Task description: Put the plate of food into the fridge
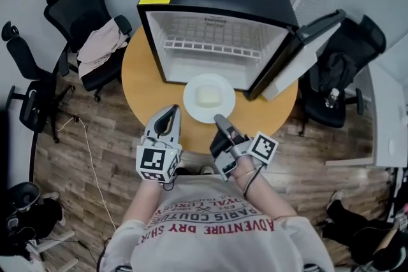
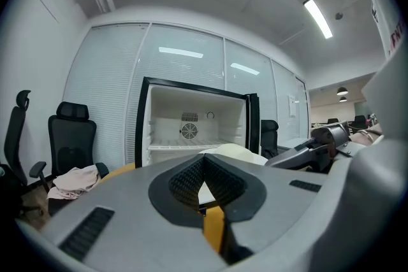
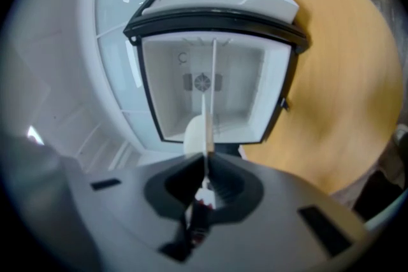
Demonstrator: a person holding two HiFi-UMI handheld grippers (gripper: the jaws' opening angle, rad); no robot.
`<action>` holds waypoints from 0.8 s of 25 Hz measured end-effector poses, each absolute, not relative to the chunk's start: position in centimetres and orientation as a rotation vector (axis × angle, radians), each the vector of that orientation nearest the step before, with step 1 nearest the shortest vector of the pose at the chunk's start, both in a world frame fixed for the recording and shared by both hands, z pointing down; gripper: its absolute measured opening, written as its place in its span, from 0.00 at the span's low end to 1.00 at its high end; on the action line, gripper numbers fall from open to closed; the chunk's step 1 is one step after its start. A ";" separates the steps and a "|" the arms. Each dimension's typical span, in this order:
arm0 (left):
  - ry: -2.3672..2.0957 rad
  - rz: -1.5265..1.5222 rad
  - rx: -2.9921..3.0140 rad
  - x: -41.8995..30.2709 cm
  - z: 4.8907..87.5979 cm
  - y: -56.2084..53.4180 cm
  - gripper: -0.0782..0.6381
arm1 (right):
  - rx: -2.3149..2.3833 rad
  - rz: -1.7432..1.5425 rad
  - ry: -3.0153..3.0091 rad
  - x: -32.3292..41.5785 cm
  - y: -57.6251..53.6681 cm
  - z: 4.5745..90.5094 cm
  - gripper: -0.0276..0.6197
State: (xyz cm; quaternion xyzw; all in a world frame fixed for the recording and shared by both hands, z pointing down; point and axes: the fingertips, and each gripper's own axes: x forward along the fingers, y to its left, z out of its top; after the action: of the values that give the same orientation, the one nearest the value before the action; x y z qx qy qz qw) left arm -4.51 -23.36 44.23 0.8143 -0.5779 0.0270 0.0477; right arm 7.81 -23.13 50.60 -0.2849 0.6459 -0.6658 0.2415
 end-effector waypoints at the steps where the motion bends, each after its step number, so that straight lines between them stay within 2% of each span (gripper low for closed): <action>1: -1.750 0.090 2.490 -4.2 44.3 -23.8 0.15 | -0.778 -1.821 1.763 7.9 -23.6 50.7 0.10; 20: -1.620 0.085 2.591 -4.5 43.1 -32.2 0.15 | -0.862 -1.737 1.686 6.6 -33.7 49.9 0.10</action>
State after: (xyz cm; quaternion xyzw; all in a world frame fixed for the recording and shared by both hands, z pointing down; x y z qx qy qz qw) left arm -4.49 -32.25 43.06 0.8468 -0.5296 0.0279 0.0424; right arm 6.65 -33.69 49.94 -0.3220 0.6294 -0.6485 0.2823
